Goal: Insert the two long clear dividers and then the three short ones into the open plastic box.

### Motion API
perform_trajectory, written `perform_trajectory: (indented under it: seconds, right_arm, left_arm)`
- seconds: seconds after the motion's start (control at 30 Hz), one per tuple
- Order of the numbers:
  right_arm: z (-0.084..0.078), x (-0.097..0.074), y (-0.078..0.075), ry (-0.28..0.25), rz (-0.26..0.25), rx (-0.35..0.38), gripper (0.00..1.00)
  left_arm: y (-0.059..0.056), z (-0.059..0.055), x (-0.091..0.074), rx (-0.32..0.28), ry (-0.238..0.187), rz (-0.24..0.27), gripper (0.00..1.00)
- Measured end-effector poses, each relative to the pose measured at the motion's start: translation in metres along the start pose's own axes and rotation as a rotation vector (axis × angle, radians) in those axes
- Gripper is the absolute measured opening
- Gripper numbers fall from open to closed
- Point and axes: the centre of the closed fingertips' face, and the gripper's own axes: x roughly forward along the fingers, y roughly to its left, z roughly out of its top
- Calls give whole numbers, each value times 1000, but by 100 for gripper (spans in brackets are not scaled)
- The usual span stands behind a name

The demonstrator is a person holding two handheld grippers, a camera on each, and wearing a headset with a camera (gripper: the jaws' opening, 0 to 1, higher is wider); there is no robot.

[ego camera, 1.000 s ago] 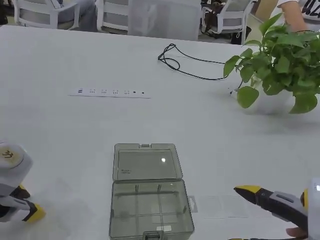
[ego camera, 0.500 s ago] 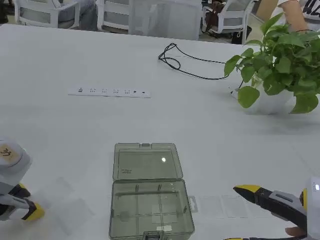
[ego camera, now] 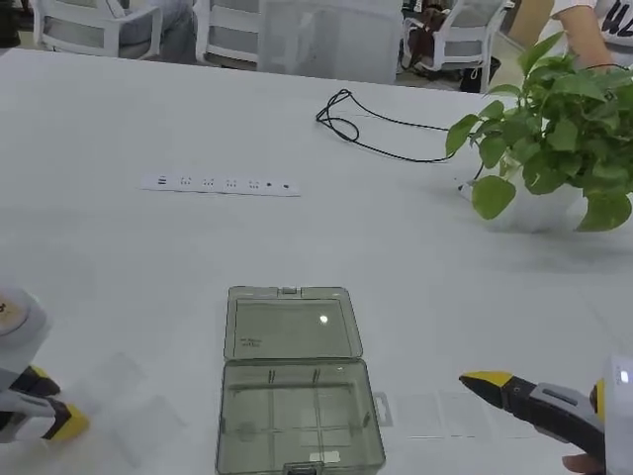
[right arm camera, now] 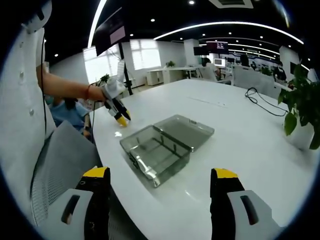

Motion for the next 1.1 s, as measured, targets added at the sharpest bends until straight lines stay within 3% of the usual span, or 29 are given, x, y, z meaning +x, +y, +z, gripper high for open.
perform_trajectory:
  seconds: [0.47, 0.77, 1.1]
  right_arm:
    - [5, 3, 4, 3, 18, -17, 83]
    - [12, 4, 10, -6, 27, -27, 82]
    - [21, 3, 17, -20, 31, -38, 82]
  left_arm:
    - [-7, 3, -10, -83, -76, -13, 31]
    - [-15, 18, -25, -142, -170, -25, 31]
    - [-37, 41, -46, -209, -300, -62, 31]
